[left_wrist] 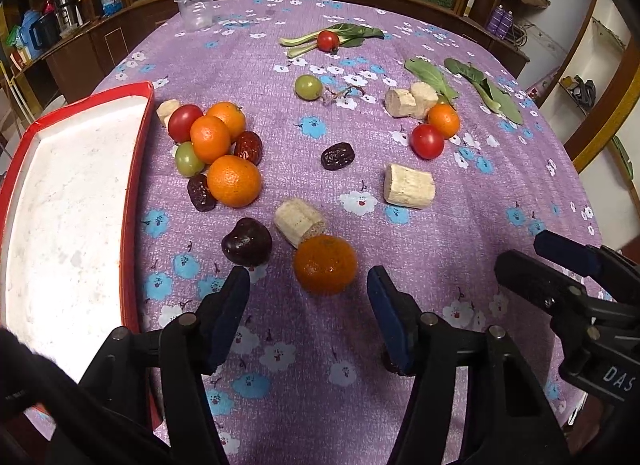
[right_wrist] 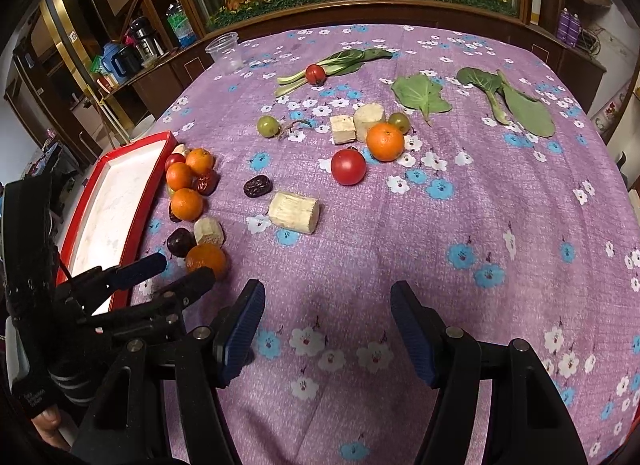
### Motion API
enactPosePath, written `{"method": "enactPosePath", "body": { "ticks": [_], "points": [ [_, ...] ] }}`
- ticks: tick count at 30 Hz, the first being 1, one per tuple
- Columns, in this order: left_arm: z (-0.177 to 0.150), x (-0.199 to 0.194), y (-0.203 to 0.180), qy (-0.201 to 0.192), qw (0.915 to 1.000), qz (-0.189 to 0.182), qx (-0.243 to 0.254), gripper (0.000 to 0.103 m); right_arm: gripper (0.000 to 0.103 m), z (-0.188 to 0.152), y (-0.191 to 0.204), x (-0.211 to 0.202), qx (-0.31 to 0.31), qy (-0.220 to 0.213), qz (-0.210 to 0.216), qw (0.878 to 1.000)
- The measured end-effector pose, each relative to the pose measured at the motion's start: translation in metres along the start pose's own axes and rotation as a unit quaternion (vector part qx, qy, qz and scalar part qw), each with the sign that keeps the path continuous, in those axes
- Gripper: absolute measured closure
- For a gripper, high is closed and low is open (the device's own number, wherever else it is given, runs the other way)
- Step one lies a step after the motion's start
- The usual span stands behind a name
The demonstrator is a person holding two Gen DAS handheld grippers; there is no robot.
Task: Organize fruits
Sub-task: 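Grasp the mandarin orange with the left tool while the right tool grasps the white cylindrical chunk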
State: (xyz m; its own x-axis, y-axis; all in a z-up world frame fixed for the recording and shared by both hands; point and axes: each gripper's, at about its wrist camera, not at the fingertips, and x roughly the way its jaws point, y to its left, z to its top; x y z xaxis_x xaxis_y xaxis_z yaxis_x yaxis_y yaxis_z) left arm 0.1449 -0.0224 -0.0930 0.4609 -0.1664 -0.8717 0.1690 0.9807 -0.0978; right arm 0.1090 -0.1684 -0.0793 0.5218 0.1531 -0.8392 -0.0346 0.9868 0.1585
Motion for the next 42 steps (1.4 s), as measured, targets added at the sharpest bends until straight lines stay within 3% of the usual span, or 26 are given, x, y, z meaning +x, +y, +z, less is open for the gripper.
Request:
{"method": "enactPosePath", "body": {
  "ticks": [10, 15, 19, 28, 36, 42],
  "points": [
    [0.001, 0.004, 0.003, 0.003, 0.9999, -0.011, -0.009, 0.058, 0.036, 0.01, 0.002, 0.018, 0.003, 0.008, 0.009, 1.0],
    [0.001, 0.006, -0.002, 0.008, 0.9996, -0.028, -0.001, 0.073, 0.036, 0.016, 0.002, 0.03, 0.006, 0.015, 0.013, 1.0],
    [0.003, 0.006, -0.005, 0.0, 0.9997, -0.023, 0.003, 0.074, 0.036, 0.025, 0.002, 0.041, 0.012, 0.018, 0.015, 1.0],
    [0.003, 0.013, 0.0, 0.005, 0.9985, -0.054, -0.003, 0.071, 0.037, 0.047, 0.014, 0.069, 0.017, 0.028, 0.014, 0.999],
    [0.003, 0.013, 0.007, 0.005, 0.9972, -0.074, -0.014, 0.072, 0.06, 0.053, 0.02, 0.09, 0.02, 0.044, 0.021, 0.999],
    [-0.001, 0.008, 0.011, 0.002, 0.9969, -0.077, -0.018, 0.072, 0.062, 0.048, 0.022, 0.08, 0.021, 0.027, 0.021, 0.999]
  ]
}}
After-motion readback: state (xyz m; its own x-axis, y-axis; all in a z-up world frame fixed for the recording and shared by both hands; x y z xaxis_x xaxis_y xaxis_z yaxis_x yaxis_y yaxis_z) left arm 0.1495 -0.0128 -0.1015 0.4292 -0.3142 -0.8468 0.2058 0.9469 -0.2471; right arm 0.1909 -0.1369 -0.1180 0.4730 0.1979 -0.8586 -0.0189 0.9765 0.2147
